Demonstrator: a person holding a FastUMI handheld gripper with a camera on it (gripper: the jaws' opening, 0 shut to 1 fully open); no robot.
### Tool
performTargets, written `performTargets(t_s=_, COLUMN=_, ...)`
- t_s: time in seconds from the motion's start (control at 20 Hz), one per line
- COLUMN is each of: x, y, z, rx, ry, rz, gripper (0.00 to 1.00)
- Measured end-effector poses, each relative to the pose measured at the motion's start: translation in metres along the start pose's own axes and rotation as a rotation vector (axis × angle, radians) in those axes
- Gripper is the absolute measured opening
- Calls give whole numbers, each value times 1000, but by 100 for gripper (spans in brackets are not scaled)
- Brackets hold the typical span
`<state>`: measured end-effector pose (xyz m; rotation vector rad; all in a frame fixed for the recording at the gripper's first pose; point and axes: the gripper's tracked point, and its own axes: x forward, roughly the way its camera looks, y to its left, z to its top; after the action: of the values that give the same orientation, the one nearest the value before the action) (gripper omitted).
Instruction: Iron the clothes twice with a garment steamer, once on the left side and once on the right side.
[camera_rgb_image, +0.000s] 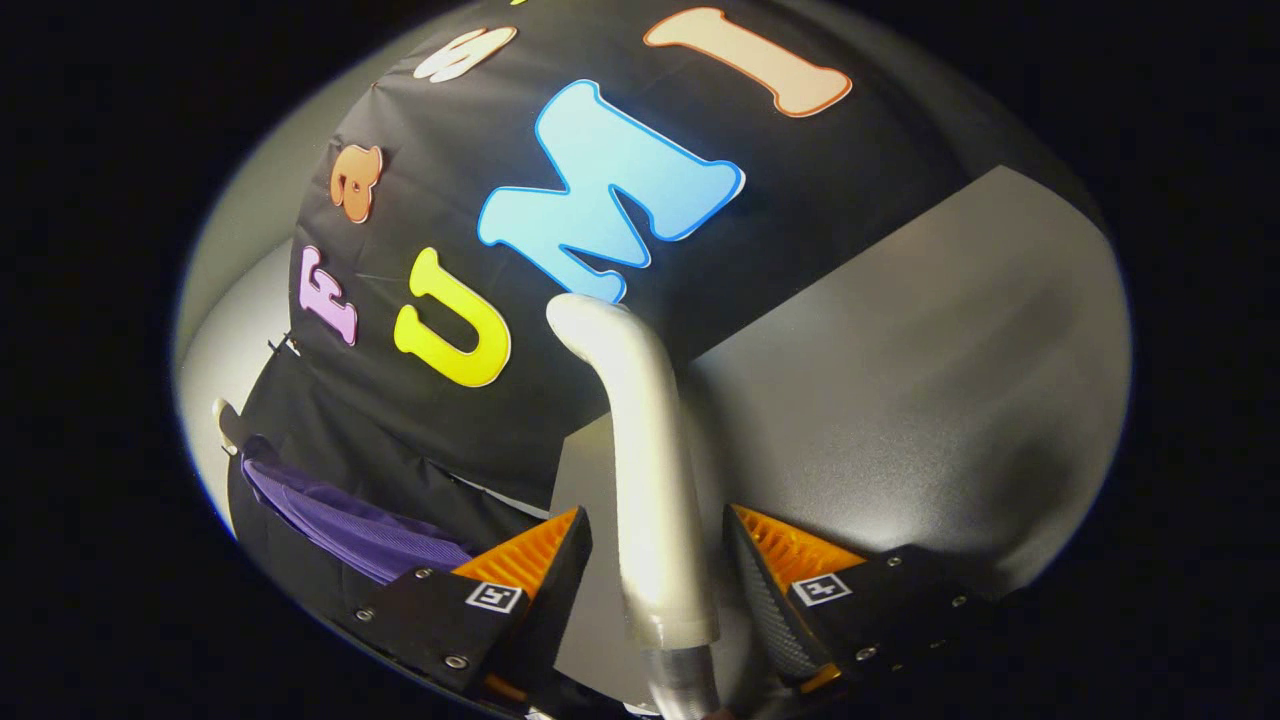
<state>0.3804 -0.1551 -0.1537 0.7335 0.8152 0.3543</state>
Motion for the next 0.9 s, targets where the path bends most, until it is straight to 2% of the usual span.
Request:
performTargets(t_s=0.05, x=3, y=0, z=1, rx=9, ry=8, rz=3, gripper=79)
performTargets(t_s=0.1, x=5, y=-1, z=1, rx=19, ry=17, rz=-7, gripper=63)
performTargets(t_s=0.2, x=10, y=2, z=1, rx=45, ry=37, rz=1, gripper=45)
performTargets(t_s=0.4, x=9, y=4, z=2, rx=41, ry=25, rz=-10, gripper=37)
performTargets(t_s=0.55, x=6, y=4, z=3, rx=34, ry=9, rz=-26, gripper=35)
performTargets(t_s=0.75, x=-6, y=7, z=8, rx=-66, ry=-54, rz=-121, gripper=35)
performTargets(t_s=0.9, x=-23, y=20, z=0, rx=-99, ry=-99, rz=-146, gripper=35)
